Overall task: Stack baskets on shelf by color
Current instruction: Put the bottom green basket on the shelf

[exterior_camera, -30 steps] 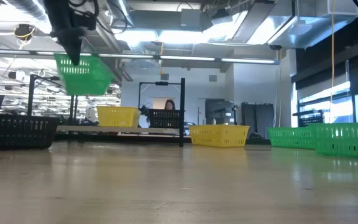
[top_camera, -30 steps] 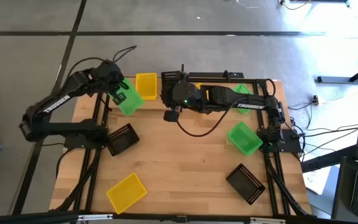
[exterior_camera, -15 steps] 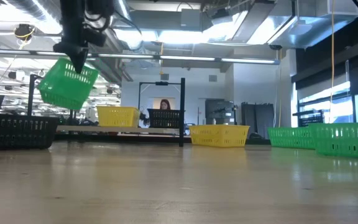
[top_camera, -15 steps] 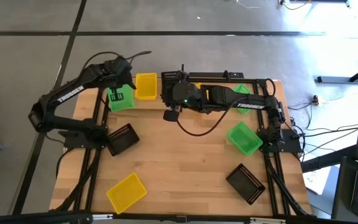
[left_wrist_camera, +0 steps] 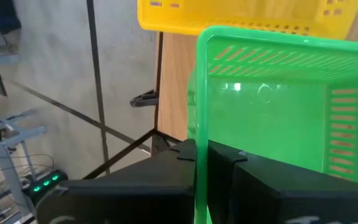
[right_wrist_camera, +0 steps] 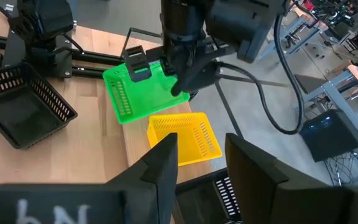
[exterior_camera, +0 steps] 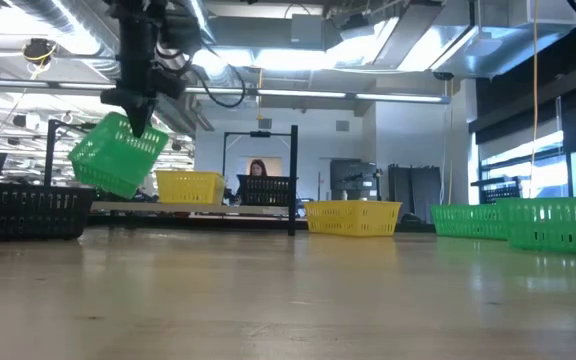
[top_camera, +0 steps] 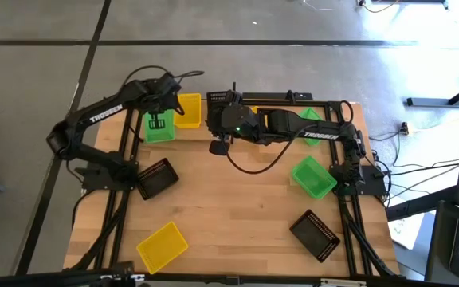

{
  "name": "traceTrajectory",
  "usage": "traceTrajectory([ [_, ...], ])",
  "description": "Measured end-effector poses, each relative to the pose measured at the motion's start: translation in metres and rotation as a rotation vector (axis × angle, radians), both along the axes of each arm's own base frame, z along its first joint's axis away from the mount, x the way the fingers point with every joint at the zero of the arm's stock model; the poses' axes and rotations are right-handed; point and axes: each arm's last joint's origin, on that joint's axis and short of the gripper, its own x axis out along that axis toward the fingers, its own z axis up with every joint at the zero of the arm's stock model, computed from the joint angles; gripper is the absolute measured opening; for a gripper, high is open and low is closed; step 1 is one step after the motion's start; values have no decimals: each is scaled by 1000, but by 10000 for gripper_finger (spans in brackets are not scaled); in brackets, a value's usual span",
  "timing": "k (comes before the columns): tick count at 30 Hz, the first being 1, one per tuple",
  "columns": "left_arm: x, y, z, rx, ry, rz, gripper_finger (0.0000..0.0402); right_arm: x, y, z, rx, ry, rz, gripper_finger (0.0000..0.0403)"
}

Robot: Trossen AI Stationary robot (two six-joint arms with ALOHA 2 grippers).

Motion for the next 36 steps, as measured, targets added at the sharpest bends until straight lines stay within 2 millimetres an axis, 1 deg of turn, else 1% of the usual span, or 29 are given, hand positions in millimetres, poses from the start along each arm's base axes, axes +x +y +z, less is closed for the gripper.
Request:
traceTrajectory([
  [7, 0, 9, -7, -19, 34, 12, 0, 0, 0, 0, 0, 0, 0, 129],
  [20, -4, 16, -7, -1, -2, 71, 1, 0, -1, 0, 0, -1, -1, 129],
  [28, -7, 19, -7, -2, 9, 61, 23, 0, -1, 0, 0, 0, -1, 129],
  [36, -6, 23, -9, 14, -15, 43, 57, 0, -1, 0, 0, 0, -1, 129],
])
